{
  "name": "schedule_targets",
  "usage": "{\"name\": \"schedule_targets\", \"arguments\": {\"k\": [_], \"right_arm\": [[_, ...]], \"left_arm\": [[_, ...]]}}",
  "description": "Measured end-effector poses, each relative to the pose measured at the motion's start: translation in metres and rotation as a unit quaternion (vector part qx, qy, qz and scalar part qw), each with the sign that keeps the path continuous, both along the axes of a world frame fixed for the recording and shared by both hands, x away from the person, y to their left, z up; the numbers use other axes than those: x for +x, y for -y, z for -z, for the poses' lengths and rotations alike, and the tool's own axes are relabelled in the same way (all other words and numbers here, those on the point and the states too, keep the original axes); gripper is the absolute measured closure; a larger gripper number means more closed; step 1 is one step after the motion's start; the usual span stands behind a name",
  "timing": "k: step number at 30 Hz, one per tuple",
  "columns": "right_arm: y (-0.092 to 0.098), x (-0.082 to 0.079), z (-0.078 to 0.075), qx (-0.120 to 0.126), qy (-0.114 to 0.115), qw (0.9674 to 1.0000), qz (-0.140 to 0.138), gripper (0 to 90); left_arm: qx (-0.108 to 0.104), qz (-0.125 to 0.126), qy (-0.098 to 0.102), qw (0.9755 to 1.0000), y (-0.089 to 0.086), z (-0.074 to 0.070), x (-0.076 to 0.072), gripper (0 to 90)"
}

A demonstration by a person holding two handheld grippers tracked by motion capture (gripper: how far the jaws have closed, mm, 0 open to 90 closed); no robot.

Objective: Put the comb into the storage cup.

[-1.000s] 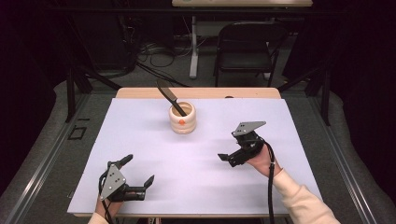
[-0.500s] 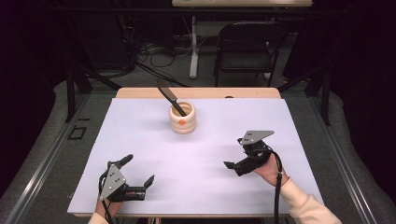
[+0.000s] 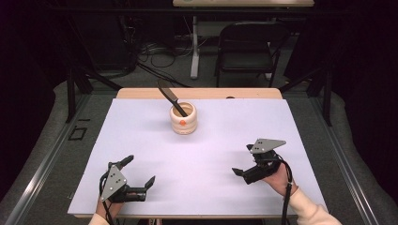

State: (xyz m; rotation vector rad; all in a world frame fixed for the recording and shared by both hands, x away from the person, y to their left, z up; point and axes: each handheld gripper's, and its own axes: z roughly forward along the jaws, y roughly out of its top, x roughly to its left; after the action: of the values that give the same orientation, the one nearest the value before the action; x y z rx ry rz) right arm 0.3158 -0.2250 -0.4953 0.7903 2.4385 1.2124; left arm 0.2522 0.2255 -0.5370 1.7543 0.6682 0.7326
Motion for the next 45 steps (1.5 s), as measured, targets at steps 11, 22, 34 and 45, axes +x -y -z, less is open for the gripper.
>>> {"name": "schedule_targets", "arguments": {"k": [11,22,34,45], "right_arm": [[0.011,-0.013,0.007,-0.004,0.007,0.9999,0.009,0.0],[0.020,-0.024,0.009,0.001,0.016,0.9997,0.019,0.0],[0.024,-0.037,0.011,0.002,0.027,0.9993,0.023,0.0],[0.024,-0.045,0.012,0.010,0.042,0.9989,0.019,0.0]], "left_arm": [[0.000,0.000,0.000,1.0000,0.000,0.000,0.000,0.1],[0.001,0.000,0.000,1.0000,0.000,0.000,0.000,0.1],[0.002,-0.001,0.000,1.0000,0.000,0.000,0.000,0.1],[0.003,-0.001,0.001,1.0000,0.000,0.000,0.000,0.1]]}}
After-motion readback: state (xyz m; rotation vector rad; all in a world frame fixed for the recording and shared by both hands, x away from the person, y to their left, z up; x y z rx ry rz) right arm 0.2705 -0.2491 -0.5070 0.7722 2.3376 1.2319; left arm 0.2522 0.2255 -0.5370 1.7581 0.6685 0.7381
